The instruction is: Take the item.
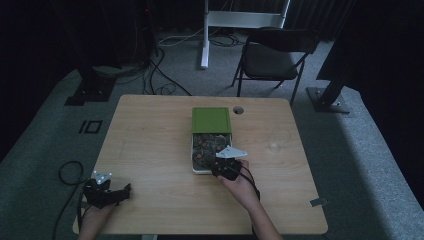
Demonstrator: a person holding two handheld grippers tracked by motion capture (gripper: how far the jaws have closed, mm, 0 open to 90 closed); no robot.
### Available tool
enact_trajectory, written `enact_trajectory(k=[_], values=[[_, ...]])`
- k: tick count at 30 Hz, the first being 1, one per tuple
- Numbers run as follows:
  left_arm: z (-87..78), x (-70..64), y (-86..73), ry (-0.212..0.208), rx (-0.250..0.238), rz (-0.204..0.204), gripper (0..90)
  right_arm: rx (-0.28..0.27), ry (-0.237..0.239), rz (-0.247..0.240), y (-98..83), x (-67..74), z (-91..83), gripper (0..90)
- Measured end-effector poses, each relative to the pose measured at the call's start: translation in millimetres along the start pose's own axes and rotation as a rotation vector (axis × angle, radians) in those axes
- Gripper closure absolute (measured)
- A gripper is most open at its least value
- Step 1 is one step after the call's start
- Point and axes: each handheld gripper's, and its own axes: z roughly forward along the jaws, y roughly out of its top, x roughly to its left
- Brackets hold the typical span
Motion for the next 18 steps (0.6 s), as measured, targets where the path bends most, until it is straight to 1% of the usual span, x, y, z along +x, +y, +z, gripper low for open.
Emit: enact_trajectory(k=[1,5,6,10,12,13,14,18], values=[[0.0,0.0,0.0,0.000,0.000,0.000,0.2,-0.004,0.010,0.002,1.6,-0.1,-3.3,75.5],[-0.1,0.0,0.0,0.000,0.001,0.000,0.2,-0.022,0.008,0.006,5.9,0.0,-9.4,75.6],[-0.1,0.0,0.0,0.000,0.001,0.000,0.2,-0.024,0.012,0.001,7.5,-0.2,-11.0,75.6],[-0.1,0.0,0.0,0.000,0.001,0.000,0.2,-0.042,0.026,0.008,12.3,-0.2,-17.1,75.7],[-0.1,0.0,0.0,0.000,0.001,0.000,0.2,-0.049,0.027,0.012,13.8,0.0,-18.7,75.7],[-0.1,0.0,0.0,0.001,0.001,0.000,0.2,-0.060,0.025,0.005,17.4,-0.1,-22.4,75.7],[-0.1,0.0,0.0,0.001,0.001,0.000,0.2,-0.060,0.025,0.005,17.4,-0.1,-22.4,75.7],[0.0,0.0,0.0,0.000,0.001,0.000,0.2,-0.092,0.022,0.000,25.5,-0.4,-30.0,75.7]])
